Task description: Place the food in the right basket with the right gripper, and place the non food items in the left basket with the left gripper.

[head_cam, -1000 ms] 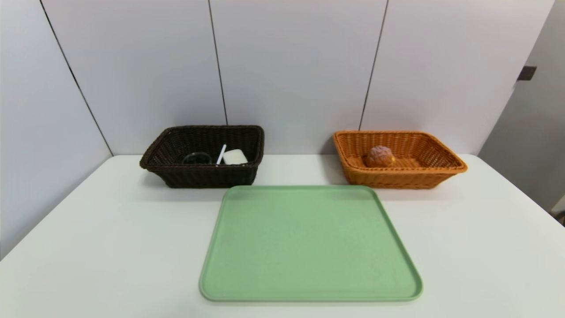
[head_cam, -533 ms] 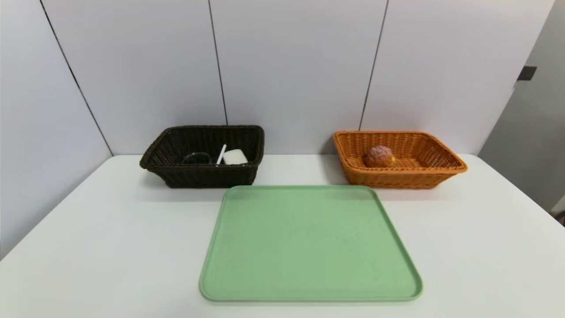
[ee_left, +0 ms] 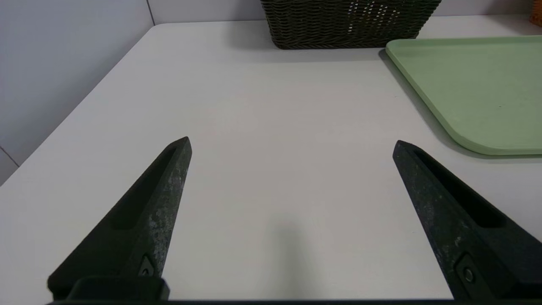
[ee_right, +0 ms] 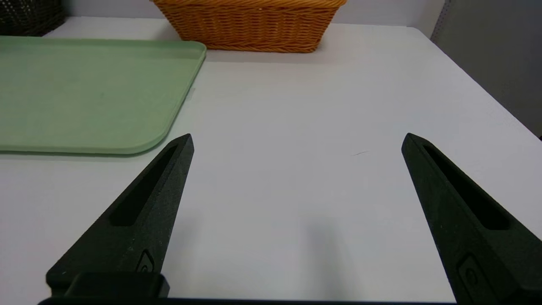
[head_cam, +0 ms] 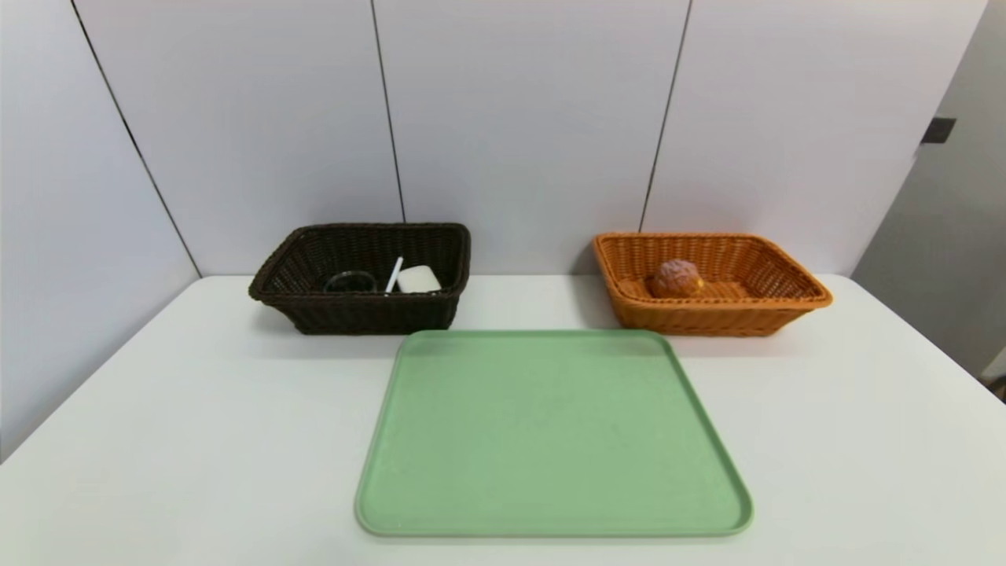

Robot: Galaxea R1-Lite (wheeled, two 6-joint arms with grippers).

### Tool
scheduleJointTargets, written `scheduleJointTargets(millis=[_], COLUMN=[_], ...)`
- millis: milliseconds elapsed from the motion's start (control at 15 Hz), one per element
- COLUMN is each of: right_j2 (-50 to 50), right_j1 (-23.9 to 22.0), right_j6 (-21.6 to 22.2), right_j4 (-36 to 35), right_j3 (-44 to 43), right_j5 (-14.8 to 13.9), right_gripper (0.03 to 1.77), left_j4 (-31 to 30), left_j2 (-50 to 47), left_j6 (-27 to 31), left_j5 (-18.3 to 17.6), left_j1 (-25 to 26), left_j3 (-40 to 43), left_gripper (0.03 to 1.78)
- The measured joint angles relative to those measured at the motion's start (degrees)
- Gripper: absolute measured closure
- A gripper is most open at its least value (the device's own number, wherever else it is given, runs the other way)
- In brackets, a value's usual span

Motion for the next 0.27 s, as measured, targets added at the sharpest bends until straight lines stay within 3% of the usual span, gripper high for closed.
scheduleJointTargets(millis=[267], right_j2=[0.0], right_j1=[0.0], right_j6=[1.72], right_j4=[-0.07], right_j3=[0.0], right_j5=[-0.41], right_gripper=[0.1], left_j4=[0.0], left_j2=[0.0], left_j6=[-0.02], left_j5=[0.06], left_j1=[0.0], left_j3=[0.0], left_gripper=[0.12])
